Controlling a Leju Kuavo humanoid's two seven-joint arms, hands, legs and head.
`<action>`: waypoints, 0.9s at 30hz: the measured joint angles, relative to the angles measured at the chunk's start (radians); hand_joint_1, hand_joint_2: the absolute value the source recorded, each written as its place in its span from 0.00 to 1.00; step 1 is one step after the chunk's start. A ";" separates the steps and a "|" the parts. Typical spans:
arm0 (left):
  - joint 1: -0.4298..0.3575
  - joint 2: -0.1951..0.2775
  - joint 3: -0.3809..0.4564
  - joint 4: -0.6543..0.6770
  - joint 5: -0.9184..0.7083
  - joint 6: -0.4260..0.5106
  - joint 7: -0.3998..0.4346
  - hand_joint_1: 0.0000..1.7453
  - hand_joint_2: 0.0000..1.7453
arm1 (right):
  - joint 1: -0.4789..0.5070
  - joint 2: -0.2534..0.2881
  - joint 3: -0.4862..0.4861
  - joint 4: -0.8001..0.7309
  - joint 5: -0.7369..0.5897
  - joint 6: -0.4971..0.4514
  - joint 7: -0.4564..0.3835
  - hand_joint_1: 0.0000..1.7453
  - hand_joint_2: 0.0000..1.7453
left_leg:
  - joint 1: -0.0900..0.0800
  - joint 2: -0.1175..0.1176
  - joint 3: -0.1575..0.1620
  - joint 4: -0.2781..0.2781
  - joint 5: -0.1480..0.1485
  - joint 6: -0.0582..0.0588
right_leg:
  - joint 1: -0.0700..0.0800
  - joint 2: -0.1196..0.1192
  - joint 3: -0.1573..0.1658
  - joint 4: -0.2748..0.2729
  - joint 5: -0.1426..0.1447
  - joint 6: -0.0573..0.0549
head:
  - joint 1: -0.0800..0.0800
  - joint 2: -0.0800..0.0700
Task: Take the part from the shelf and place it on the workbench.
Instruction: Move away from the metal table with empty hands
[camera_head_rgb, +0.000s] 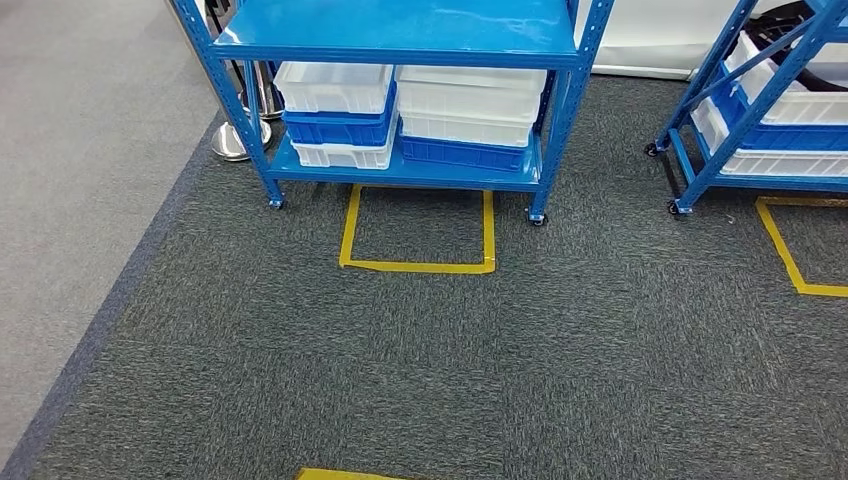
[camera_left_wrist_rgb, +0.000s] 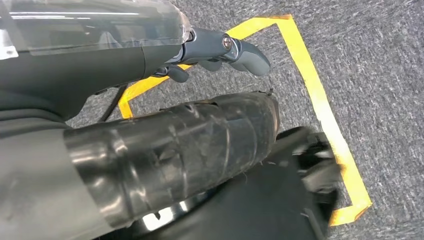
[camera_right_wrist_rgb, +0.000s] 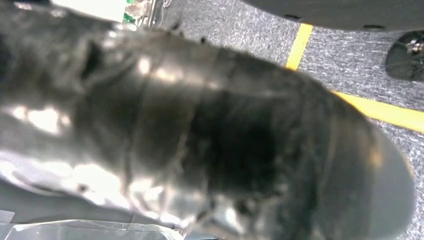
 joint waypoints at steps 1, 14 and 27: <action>0.001 0.000 0.000 0.000 0.000 0.000 0.000 0.00 0.00 | 0.000 0.000 0.000 0.000 0.000 0.000 0.000 0.00 0.00 | -0.001 0.000 0.004 -0.034 0.040 0.004 | 0.002 0.002 0.011 0.000 -0.007 0.001 | 0.000 0.000; 0.000 0.001 0.000 0.000 -0.007 -0.001 0.000 0.00 0.00 | -0.003 0.000 0.000 0.001 0.006 0.002 0.008 0.00 0.00 | -0.011 -0.002 0.159 -0.306 0.121 0.065 | -0.008 0.002 -0.109 0.253 -0.120 0.054 | 0.002 0.000; -0.004 0.001 0.000 0.000 -0.007 -0.002 0.000 0.00 0.00 | 0.005 -0.002 -0.001 0.002 0.009 0.002 0.015 0.00 0.00 | -0.003 -0.003 0.139 -0.118 0.024 0.004 | -0.007 -0.005 -0.049 0.022 0.027 0.002 | 0.000 0.000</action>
